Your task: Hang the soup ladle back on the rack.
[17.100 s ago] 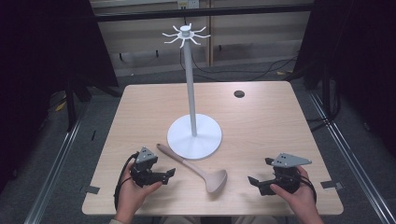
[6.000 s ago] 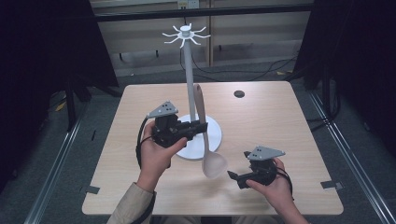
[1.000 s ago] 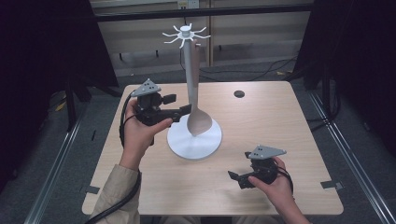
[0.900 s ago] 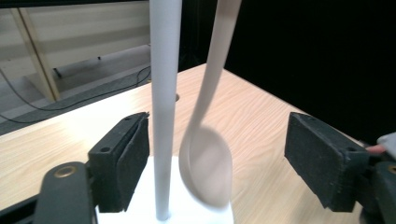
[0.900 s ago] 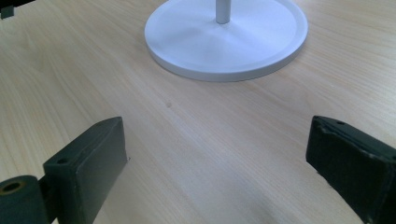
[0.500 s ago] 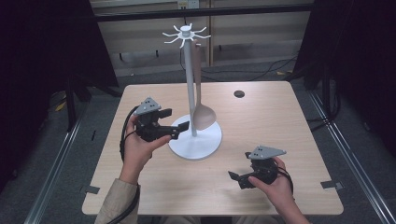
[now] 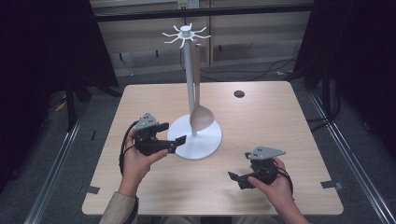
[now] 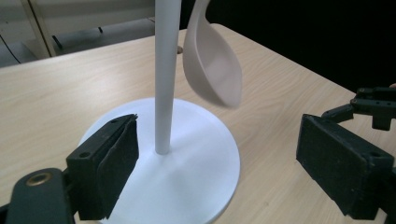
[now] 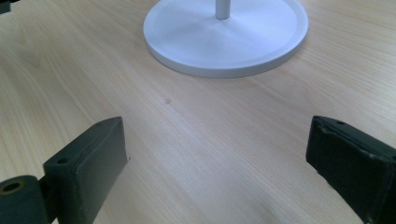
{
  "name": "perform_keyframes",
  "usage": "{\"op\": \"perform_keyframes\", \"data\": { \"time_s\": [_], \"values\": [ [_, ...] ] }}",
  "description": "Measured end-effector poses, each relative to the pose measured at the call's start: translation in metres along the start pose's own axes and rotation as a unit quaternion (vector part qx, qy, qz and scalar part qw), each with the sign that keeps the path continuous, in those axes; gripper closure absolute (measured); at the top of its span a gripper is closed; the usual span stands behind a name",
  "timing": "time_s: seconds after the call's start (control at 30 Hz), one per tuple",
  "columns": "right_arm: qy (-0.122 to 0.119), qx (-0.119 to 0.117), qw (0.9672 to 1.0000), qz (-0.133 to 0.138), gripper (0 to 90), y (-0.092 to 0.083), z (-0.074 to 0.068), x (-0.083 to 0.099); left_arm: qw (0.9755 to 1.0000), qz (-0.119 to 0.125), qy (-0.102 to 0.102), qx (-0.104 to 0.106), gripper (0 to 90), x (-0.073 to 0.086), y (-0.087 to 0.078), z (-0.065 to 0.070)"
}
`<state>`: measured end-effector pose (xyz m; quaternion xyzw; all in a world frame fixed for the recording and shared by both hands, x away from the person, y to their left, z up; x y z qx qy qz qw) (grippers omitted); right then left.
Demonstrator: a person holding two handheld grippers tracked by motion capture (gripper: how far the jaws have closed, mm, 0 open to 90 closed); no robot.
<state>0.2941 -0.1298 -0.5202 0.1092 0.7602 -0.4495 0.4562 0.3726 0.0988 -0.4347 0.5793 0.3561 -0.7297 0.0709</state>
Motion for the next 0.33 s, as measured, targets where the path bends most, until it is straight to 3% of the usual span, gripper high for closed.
{"op": "perform_keyframes", "data": {
  "time_s": [0.17,0.33],
  "values": [
    [-0.001,0.003,1.0000,-0.002,4.6,0.000,0.000,0.001,0.9999,-0.007,-0.012,0.004,12.9,0.017,0.003,0.001],
    [-0.001,0.002,1.0000,0.000,4.6,0.000,0.001,0.001,0.9999,-0.012,-0.012,0.002,12.5,0.024,0.004,-0.001]
  ]
}}
Point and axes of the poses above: each handheld gripper's, and its own axes: y roughly forward along the jaws, x roughly out of its underside, z roughly to its right, the point moved 9 cm from there along y, roughly forward along the jaws, and after that the axes turned 6 degrees about y, right-handed, at the moved point
